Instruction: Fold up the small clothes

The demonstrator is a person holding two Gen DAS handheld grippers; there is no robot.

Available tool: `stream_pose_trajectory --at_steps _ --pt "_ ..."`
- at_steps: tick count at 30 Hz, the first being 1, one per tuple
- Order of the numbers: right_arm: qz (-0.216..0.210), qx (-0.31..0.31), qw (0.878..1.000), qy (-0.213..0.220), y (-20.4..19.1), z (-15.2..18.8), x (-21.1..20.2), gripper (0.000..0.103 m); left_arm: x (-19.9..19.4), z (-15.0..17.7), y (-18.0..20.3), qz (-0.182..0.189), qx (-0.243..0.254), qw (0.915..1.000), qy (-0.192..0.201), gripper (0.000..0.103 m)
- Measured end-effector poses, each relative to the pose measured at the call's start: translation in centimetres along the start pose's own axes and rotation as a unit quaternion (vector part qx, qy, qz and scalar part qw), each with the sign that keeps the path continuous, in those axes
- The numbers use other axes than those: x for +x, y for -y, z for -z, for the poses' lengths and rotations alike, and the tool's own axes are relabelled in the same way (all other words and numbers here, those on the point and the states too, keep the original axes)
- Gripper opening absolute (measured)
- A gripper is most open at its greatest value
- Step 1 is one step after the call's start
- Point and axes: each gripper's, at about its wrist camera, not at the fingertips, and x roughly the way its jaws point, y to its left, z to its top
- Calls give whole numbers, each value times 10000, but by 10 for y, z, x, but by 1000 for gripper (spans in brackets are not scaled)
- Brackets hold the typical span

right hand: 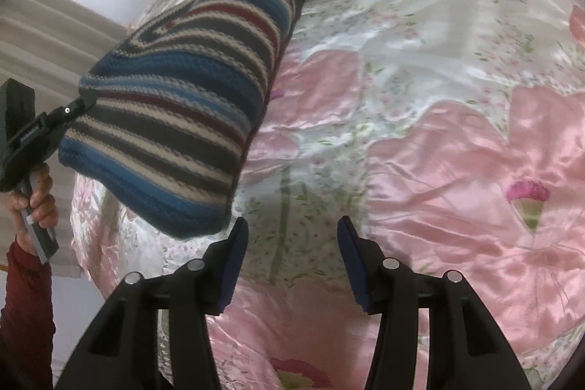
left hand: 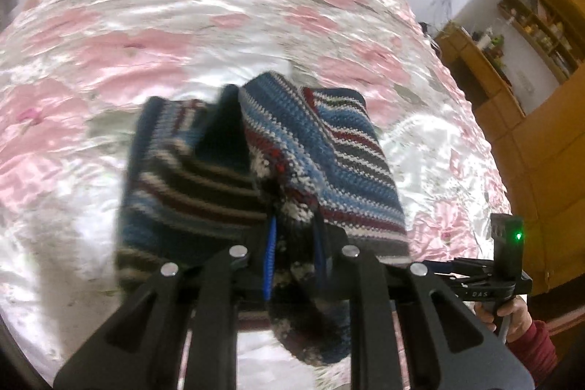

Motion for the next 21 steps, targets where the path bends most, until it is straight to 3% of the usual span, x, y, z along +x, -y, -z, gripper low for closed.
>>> stream_pose_trajectory --at_steps 5,9,14,21 --pt "19 -131 9999 -82 -7 -2 3 52 -19 -4 -50 -270 -297 9991 142 14" --pt "31 -175 9997 -155 -15 -5 11 53 -9 -1 -81 -406 -461 9981 -9 14" --pt "41 -335 9991 -262 -31 -7 20 53 26 16 -97 -555 -420 9970 -327 14" --pt "81 -417 9985 -352 -52 -9 29 55 36 26 -93 -718 -190 9968 -285 15"
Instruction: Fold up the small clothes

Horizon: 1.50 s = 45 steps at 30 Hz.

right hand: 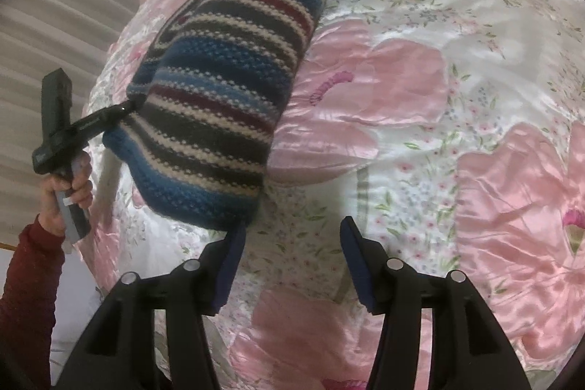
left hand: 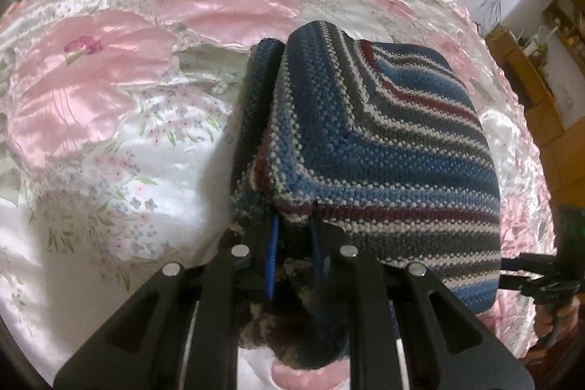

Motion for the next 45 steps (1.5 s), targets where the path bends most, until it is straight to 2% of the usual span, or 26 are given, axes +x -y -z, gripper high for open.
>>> stream_pose_trajectory --at_steps 3,4,6,9,10,15,16,17,18,20,24,26,30,34,43,44,45 --pt "-62 11 10000 10 -12 0 3 55 -10 0 0 -9 -46 10000 19 22" --pt "-83 -7 10000 18 -16 -1 3 56 -18 1 0 6 -95 9999 54 27" --pt "-112 -39 9999 34 -22 -1 1 58 -35 6 -2 142 -127 9998 92 29" --pt "-117 -89 9999 44 -28 -1 0 61 -50 15 2 232 -40 9997 61 34" --pt "-105 -102 9999 42 -31 -2 0 61 -53 21 5 214 59 9998 12 40" --pt "-121 -24 9999 23 -38 -3 4 62 -44 34 15 207 240 9992 -230 42" --pt "-101 -17 9999 10 -39 -3 5 62 -39 34 15 104 248 9992 -285 38" --pt "-93 -21 10000 0 -38 -3 5 62 -34 34 15 128 221 9991 -334 16" --pt "-79 -23 10000 -10 -41 -3 7 62 -29 34 13 231 145 9987 -440 10" --pt "-40 -35 10000 -31 -41 -2 8 62 -29 35 9 267 -18 9988 -412 8" --pt "-32 -21 10000 5 -42 -3 7 62 -57 31 -2 236 -86 9996 122 8" --pt "-57 5 10000 20 -39 -3 6 62 -64 29 -13 181 -103 9995 239 8" --pt "-229 142 9996 -22 -32 -2 11 63 -36 38 -25 -37 -168 9997 -167 8" --pt "-389 269 9989 -78 -34 -5 21 65 -28 43 -18 -53 -105 9999 -81 8" --pt "-748 572 9951 -302 -39 -18 61 67 -26 41 -23 27 -115 9998 -154 9" --pt "-777 617 9945 -332 -38 -17 65 66 -25 41 -23 17 -98 9998 -147 9" --pt "-823 649 9939 -348 -37 -17 67 59 -26 41 -22 4 -72 9999 -136 9"
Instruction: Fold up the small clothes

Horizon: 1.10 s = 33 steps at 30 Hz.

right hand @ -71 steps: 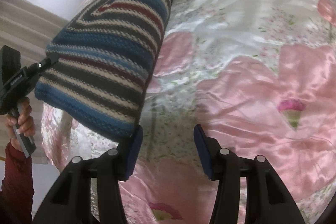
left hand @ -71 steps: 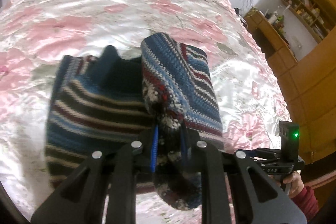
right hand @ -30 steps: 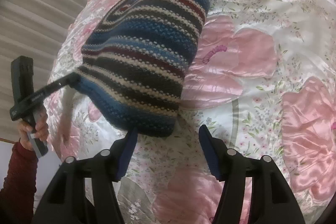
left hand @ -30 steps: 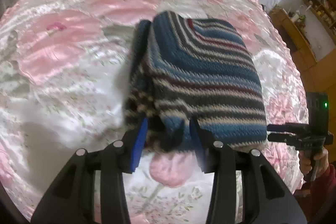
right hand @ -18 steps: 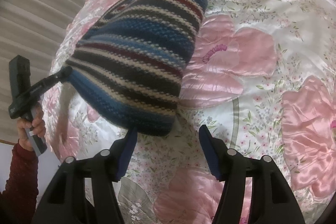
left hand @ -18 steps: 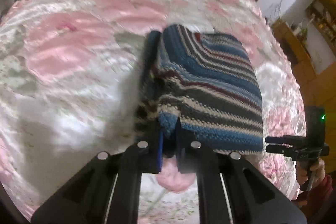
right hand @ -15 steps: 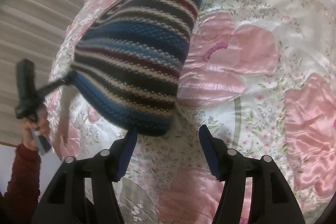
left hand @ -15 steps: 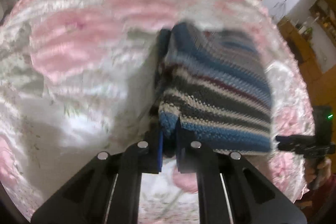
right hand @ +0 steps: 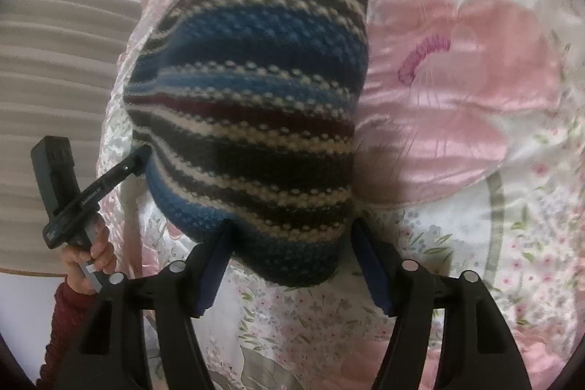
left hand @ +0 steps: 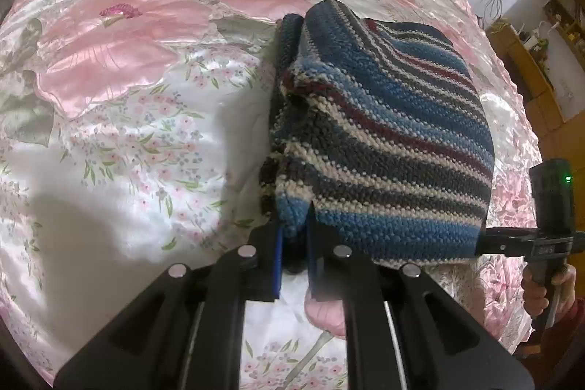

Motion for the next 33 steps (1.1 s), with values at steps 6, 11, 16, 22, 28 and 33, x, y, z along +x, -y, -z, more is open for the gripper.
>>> stream_pose_trajectory --at_steps 6,11,16,22,28,33 --pt "-11 -166 9997 151 -2 5 -18 24 -4 3 2 89 -38 9999 32 9" --pt "506 -504 9971 276 -13 9 -26 23 2 9 12 -18 191 9998 10 10" --pt "973 -512 9939 17 -15 7 11 25 9 8 9 -46 115 9999 -67 11" --pt "1061 -819 9908 177 -30 -1 -16 49 -14 -1 9 -50 207 9997 -137 44" --pt "1153 -856 9879 589 -25 -20 -52 61 -45 -37 2 -301 252 9986 345 72" --pt "1097 -710 9891 684 -24 -42 -51 64 -14 -92 19 -19 149 9998 103 75"
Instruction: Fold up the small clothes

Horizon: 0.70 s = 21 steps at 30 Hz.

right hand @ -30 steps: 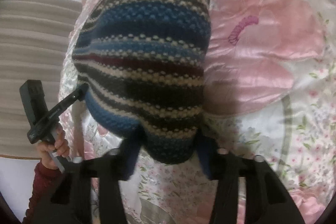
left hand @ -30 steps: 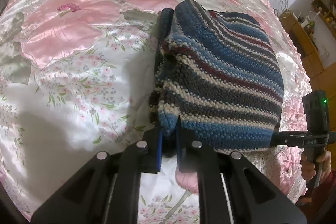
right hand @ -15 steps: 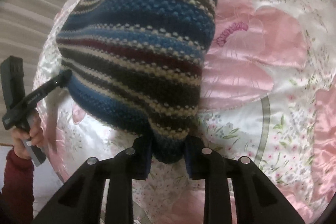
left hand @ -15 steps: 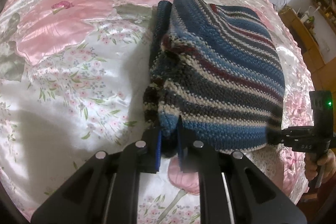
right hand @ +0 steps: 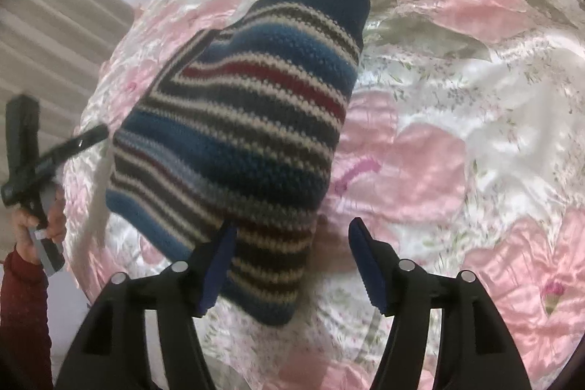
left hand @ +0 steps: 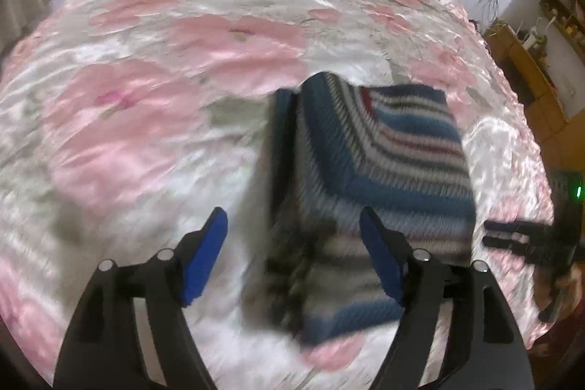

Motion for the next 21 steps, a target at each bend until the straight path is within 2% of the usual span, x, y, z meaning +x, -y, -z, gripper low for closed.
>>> stream_pose_trajectory --at_steps 3,7,9,10,11,12,13,15,18,21 --pt "-2 8 10000 -6 4 -4 9 65 32 -27 5 233 -153 9994 -206 75" --pt "-193 131 9997 -22 10 -3 19 70 61 -41 10 477 -421 9972 -388 75" --pt "-285 164 9995 -20 16 -4 22 71 71 -45 11 540 -517 9959 -510 62" --pt "-331 175 9993 -17 18 -4 22 71 76 -46 11 526 -580 9954 -554 53" --pt "-347 177 9992 -7 19 -4 22 71 77 -46 11 534 -622 9952 -525 39" --pt "-351 174 9992 2 20 -4 22 71 76 -45 12 579 -632 9950 -507 30" --pt "-362 171 9992 9 21 -4 22 71 75 -46 12 631 -651 9948 -468 17" --pt "-368 165 9992 13 22 -2 21 71 60 -40 16 600 -541 9966 -158 14" --pt "-333 114 9994 28 23 -1 19 71 35 -28 16 328 -397 9978 417 12" --pt "-272 3 9996 54 21 1 18 71 38 -23 10 206 -426 9980 410 12"
